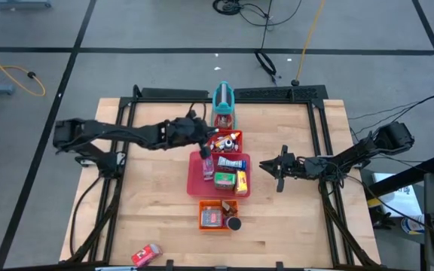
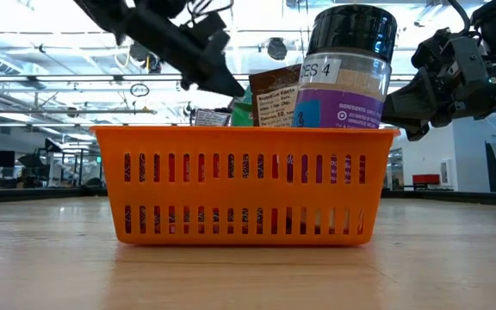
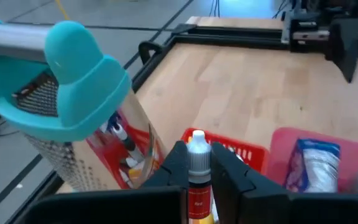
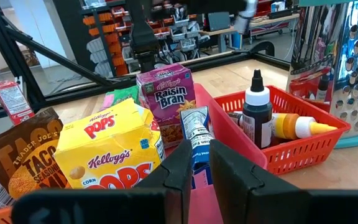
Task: Pick & Place Kitchen Items
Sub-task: Put the small red food coloring bottle into the red bin, then put the red cereal box into the pink bin
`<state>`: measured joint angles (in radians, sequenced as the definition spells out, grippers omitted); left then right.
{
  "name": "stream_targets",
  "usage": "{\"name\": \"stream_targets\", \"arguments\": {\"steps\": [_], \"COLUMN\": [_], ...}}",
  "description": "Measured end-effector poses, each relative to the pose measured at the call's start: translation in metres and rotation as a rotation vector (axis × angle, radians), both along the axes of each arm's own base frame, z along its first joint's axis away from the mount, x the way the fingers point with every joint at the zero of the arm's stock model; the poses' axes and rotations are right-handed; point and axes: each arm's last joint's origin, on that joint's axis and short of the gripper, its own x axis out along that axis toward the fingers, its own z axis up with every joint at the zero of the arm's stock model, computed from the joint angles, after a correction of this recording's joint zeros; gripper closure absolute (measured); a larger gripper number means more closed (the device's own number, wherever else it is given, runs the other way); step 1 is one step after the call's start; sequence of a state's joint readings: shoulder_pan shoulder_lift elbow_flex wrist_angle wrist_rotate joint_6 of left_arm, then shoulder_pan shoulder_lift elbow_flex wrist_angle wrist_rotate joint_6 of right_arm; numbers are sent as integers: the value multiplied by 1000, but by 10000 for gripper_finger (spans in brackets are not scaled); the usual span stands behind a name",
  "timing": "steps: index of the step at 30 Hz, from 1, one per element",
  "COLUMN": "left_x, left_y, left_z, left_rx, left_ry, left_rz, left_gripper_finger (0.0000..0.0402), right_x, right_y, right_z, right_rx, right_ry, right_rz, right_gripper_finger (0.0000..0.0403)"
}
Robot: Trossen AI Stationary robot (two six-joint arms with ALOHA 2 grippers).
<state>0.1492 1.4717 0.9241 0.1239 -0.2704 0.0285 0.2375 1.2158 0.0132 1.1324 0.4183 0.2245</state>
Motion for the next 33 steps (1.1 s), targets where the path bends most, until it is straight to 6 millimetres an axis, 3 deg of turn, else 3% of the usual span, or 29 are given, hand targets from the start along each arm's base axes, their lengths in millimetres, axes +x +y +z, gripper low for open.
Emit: {"name": "stream_targets", "arguments": {"steps": [15, 33], "left_x": [23, 23], "left_y": [36, 39], "left_z": [-41, -46], "left_rx": [-76, -131], "left_ry": [-24, -24], "left_rz": [39, 19], "left_gripper_finger": [363, 283], "right_x": [0, 0], "right_y": [0, 0], "right_z": [-1, -1], "right_rx": [-2, -3], "right_ry": [9, 11], "right_rz": [0, -3], "right_gripper_finger": [355, 355]}}
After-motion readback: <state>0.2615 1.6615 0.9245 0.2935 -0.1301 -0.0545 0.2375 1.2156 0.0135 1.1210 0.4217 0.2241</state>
